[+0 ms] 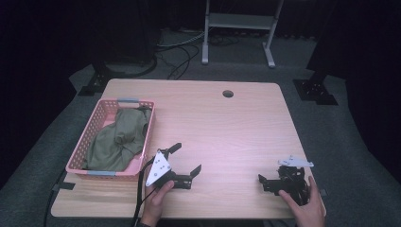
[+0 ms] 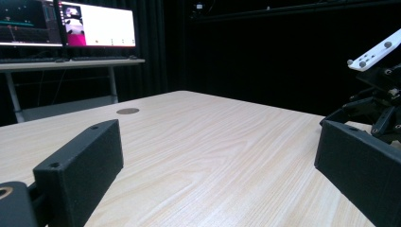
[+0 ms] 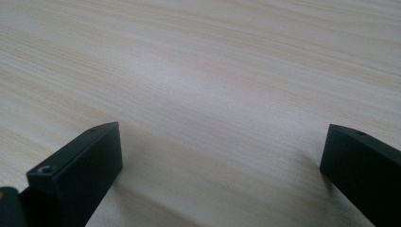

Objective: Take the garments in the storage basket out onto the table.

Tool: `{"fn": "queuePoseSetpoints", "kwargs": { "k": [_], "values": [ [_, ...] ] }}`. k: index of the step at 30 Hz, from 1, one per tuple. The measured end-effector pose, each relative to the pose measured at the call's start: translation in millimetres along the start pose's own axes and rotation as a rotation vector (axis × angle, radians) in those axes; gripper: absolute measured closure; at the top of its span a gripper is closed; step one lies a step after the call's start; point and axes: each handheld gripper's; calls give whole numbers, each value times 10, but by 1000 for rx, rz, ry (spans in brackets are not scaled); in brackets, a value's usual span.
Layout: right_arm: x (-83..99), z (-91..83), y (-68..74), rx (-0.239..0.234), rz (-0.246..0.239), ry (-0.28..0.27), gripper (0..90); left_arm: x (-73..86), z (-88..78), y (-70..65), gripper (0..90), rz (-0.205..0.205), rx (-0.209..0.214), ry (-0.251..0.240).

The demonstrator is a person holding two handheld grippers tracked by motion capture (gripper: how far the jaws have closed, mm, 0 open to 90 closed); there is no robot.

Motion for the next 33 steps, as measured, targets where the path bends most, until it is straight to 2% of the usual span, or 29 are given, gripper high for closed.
{"fn": "queuePoseSetpoints", "kwargs": {
  "k": [6,12,18,20,23,27,33],
  "values": [
    [-4,8,23,-5,-4,3,0,-5,11,0,14,1,23,5],
    [-8,10,14,2,2,0,0,-26,35,8,14,-20,36,15],
    [-8,11,14,2,2,0,0,-150,62,23,14,-14,67,11],
    [-8,11,13,2,1,-1,0,-225,70,56,14,-29,69,8],
    [-8,11,13,2,1,-1,0,-299,85,77,14,-45,81,31],
    [-8,11,13,2,1,-1,0,-369,92,93,14,-37,96,41],
    [-9,11,13,2,1,-1,0,-499,128,149,14,-53,118,41]
  ]
}}
Point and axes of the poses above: each handheld gripper's, and its own axes: z roughly forward along the jaws, x roughly out of its underside, y roughly to its left, and after that the axes turned 13 degrees about z, right-handed
